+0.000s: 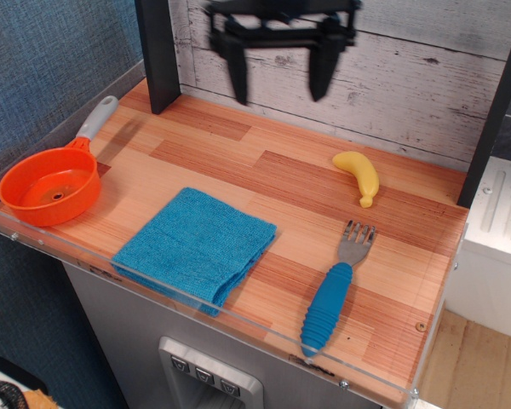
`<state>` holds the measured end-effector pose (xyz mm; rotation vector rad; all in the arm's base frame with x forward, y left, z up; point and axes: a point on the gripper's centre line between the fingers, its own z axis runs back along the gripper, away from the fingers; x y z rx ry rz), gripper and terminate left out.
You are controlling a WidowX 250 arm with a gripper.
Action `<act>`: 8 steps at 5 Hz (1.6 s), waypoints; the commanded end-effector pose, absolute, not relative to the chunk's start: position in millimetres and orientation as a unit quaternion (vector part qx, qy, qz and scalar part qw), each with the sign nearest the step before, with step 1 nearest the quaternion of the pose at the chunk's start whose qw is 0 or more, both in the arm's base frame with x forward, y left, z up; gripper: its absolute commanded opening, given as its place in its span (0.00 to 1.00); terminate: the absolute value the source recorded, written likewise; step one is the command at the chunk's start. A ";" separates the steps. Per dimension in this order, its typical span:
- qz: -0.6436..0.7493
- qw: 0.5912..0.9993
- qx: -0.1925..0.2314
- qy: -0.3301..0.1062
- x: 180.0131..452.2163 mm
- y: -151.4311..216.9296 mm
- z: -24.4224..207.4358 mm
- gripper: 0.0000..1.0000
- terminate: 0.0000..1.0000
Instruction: Move the fruit from the edge of the table in and place it on the blue cloth.
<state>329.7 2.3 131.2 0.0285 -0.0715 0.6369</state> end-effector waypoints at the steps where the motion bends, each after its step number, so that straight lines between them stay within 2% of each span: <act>1: 0.280 0.957 -0.006 -0.075 386.7 -32.5 114.1 1.00 0.00; 3: 0.272 0.960 0.008 -0.066 403.4 -40.3 79.0 1.00 0.00; 5: 0.284 0.957 -0.010 -0.057 406.5 -32.9 60.1 1.00 0.00; 7: 0.275 0.961 0.006 -0.033 404.2 -36.4 33.2 1.00 0.00; 8: 0.275 0.961 0.008 -0.029 404.1 -37.2 29.2 1.00 0.00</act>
